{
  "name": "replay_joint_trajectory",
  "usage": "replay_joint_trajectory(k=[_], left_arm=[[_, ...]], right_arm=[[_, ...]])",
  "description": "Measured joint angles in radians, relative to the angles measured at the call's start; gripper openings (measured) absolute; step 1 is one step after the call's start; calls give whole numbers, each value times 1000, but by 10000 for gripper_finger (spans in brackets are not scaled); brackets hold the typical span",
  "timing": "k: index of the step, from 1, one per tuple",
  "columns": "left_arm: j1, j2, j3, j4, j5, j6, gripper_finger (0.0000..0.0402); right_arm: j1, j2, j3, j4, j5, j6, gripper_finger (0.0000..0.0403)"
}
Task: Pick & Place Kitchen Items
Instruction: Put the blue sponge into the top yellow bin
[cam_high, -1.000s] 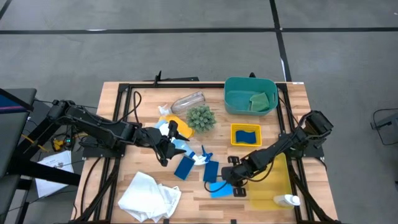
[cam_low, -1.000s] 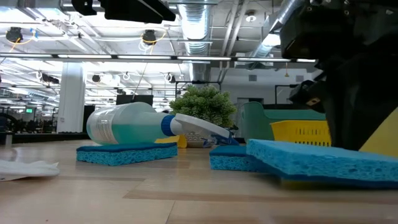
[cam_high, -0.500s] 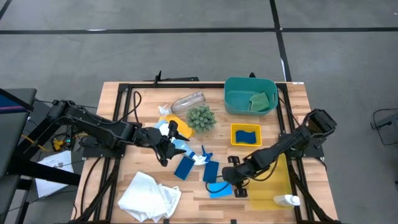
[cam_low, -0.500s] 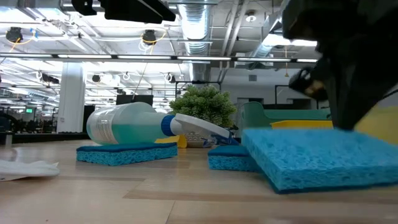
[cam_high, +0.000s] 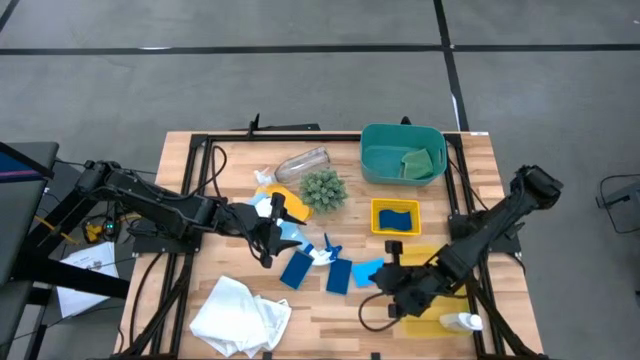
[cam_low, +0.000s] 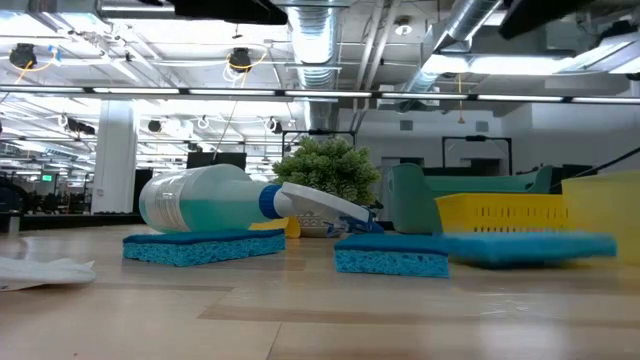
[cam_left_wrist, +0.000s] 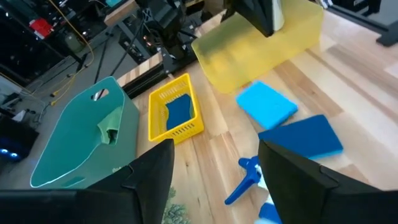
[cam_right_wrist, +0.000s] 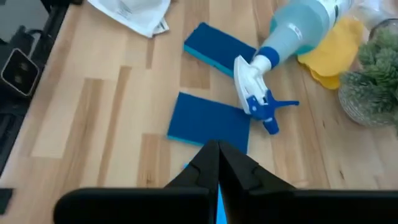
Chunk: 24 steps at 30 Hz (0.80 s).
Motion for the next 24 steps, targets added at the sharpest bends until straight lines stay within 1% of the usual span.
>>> replay_joint_trajectory(k=[3,6,10,13,16,21,24], left_arm=[[0,0,0,6,0,-2,239],[0,0,0,6,0,-2,246],[0,0,0,6,0,-2,253],[0,0,0,6,0,-2,255],[0,0,0,6,0,-2,255],[0,0,0,5,0,-2,254],[0,0,0,5,0,-2,255]], right_arm=[[0,14,0,-7,-6,5,0],[-12,39,0,-21,-41,23,0],[-38,69,0,-7,-113,12,0],[-70,87,0,-9,-206,23,9],[-104,109,0,-21,-275,37,40],[-133,165,0,-32,-363,-3,116],[-142,205,0,-31,-377,-16,157]])
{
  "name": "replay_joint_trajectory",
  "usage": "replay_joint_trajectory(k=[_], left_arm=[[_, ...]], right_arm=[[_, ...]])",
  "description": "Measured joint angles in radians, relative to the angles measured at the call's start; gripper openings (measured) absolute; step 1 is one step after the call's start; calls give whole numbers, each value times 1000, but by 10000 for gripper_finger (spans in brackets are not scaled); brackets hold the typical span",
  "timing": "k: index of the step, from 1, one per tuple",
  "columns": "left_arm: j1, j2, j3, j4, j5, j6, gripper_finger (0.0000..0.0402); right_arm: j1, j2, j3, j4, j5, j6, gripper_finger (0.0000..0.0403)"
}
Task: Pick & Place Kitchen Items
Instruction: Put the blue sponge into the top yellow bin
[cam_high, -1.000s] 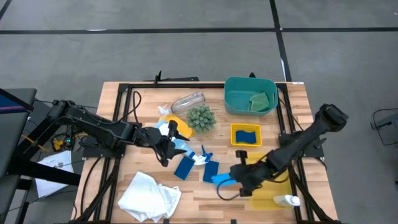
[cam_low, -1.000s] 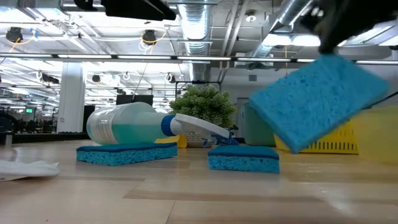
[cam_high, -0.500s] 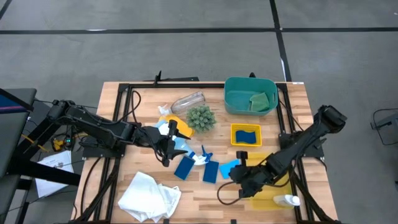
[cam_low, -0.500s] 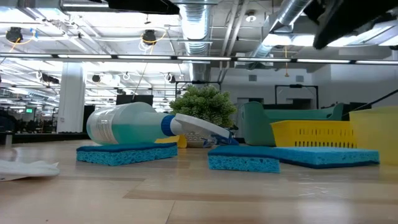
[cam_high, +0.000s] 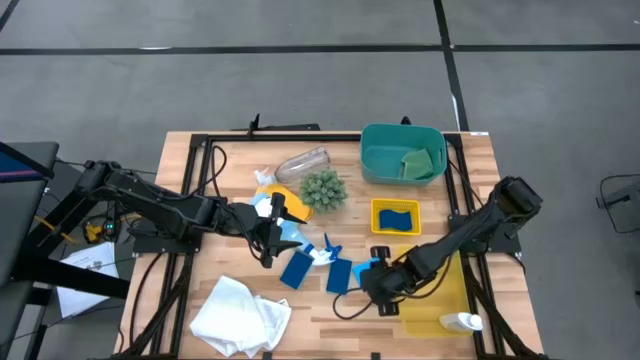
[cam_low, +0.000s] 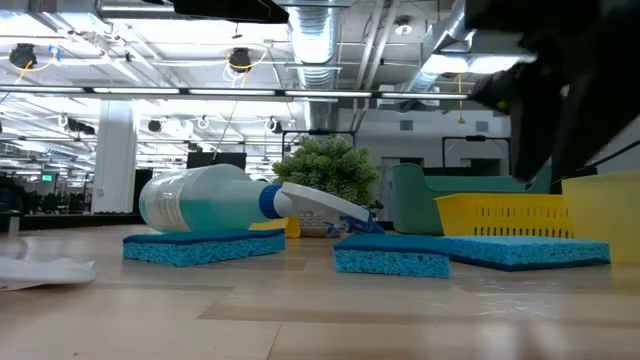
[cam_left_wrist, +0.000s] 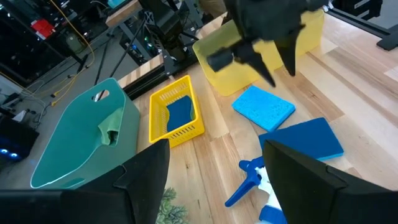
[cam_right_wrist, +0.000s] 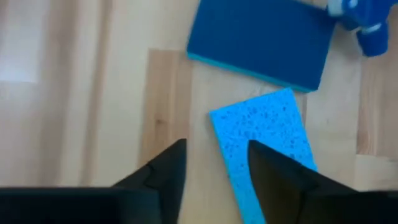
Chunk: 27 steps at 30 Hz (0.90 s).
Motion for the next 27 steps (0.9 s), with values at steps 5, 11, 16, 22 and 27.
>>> replay_joint_trajectory(k=[5,11,16,22,27], left_arm=[[0,0,0,0,0,0,254],[0,0,0,0,0,0,254],[0,0,0,0,0,0,255],[0,0,0,0,0,0,257],[0,0,0,-1,0,0,259]], right_arm=[[-16,61,0,8,-11,-12,193],[-36,145,28,-3,-39,-12,185],[-48,228,88,-66,-38,-12,156],[-49,282,132,-130,-50,-51,79],[-62,232,125,-147,-59,-56,10]])
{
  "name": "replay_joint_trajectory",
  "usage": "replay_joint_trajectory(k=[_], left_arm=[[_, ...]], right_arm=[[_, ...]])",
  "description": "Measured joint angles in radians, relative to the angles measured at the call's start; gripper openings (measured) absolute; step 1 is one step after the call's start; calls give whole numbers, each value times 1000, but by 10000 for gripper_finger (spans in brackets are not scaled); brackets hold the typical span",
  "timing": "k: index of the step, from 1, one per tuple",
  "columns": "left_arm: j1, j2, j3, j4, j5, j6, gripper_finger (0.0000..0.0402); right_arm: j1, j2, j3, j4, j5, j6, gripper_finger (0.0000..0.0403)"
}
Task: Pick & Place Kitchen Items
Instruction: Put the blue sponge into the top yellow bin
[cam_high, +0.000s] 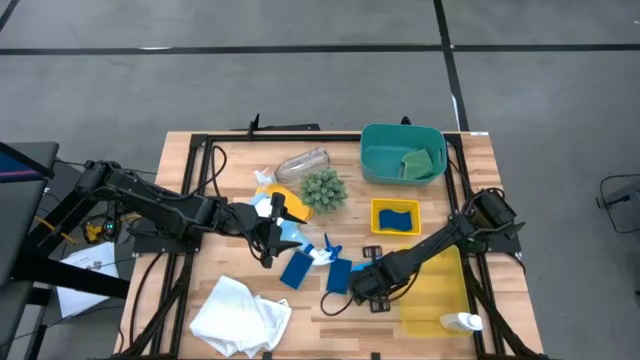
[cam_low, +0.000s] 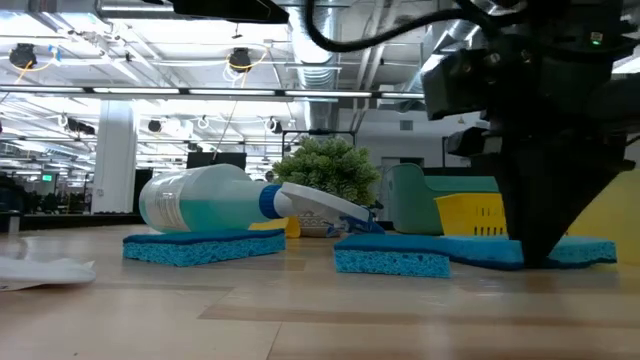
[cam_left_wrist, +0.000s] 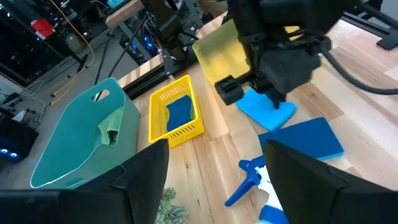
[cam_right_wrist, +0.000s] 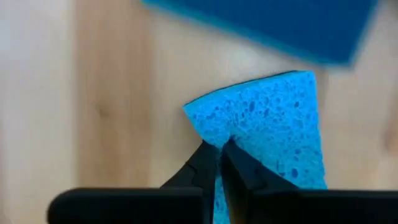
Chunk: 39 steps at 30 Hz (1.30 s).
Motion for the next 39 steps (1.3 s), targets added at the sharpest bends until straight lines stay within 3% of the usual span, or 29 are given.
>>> replay_joint_trajectory(k=[9,16,22,29,39], left_arm=[[0,0,0,-3,0,0,254],[0,0,0,-4,0,0,253],[0,0,0,-5,9,31,251],[29,0,0,88,230,36,250],[105,1,0,210,296,-63,255]], right_arm=[[15,-191,-5,-15,102,-18,3],[67,-371,-6,142,229,-122,1],[105,-498,-149,454,258,-266,1],[58,-597,-329,821,223,-404,0],[22,-614,-403,1241,105,-801,0]])
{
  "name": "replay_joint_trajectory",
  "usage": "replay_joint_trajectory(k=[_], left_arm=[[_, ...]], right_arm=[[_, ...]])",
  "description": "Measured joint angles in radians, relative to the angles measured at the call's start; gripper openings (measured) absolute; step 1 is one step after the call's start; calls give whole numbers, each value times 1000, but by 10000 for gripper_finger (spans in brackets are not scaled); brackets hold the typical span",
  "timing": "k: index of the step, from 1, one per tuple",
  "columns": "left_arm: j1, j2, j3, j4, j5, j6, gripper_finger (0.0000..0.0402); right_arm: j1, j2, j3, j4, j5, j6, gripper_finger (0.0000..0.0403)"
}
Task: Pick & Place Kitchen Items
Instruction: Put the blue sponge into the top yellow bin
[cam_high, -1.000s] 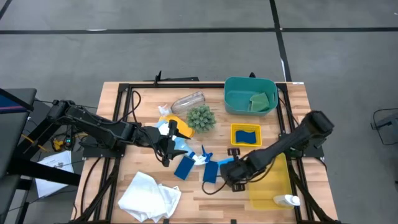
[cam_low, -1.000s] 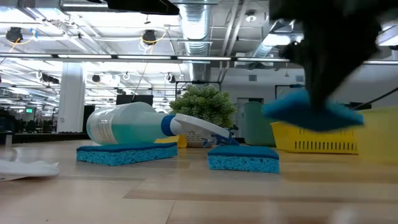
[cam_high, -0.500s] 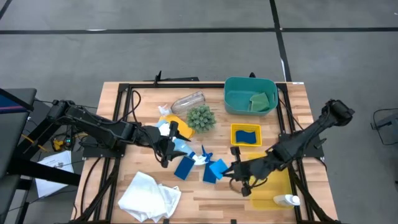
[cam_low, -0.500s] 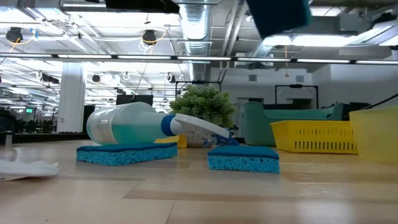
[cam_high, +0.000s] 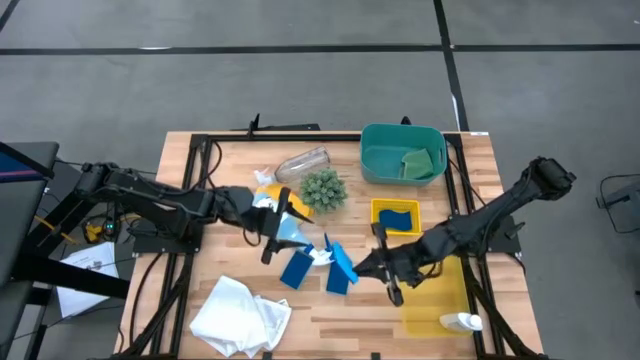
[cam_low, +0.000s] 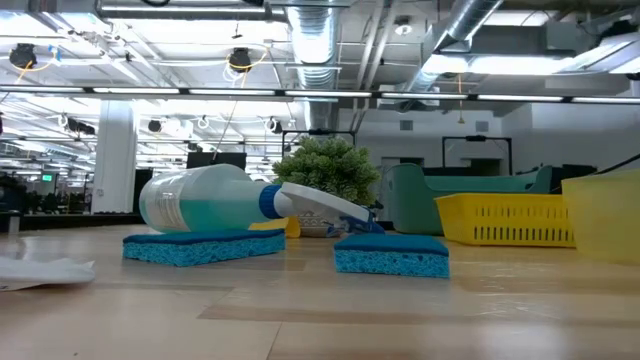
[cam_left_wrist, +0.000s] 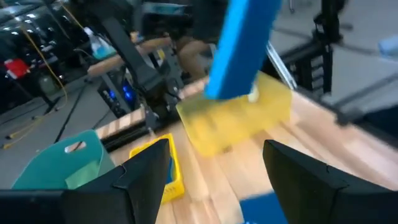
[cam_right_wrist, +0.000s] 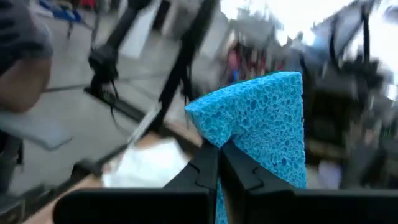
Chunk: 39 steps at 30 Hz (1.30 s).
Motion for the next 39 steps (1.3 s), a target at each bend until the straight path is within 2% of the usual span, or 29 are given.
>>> replay_joint_trajectory(k=[6,11,15,20,24,39], left_arm=[[60,22,1,170,88,-145,254],[90,95,0,293,296,-173,251],[98,182,0,463,311,-213,258],[124,242,0,596,342,-266,269],[133,259,0,628,460,-303,270],[122,259,2,642,493,-307,254]], right_arm=[[-5,8,-16,194,-60,-174,0],[-44,8,-18,229,-152,-185,0],[-86,13,-18,234,-191,-155,0],[-108,36,-18,262,-219,-140,0],[-124,45,-20,255,-219,-130,0],[-165,43,-18,257,-218,-94,0]])
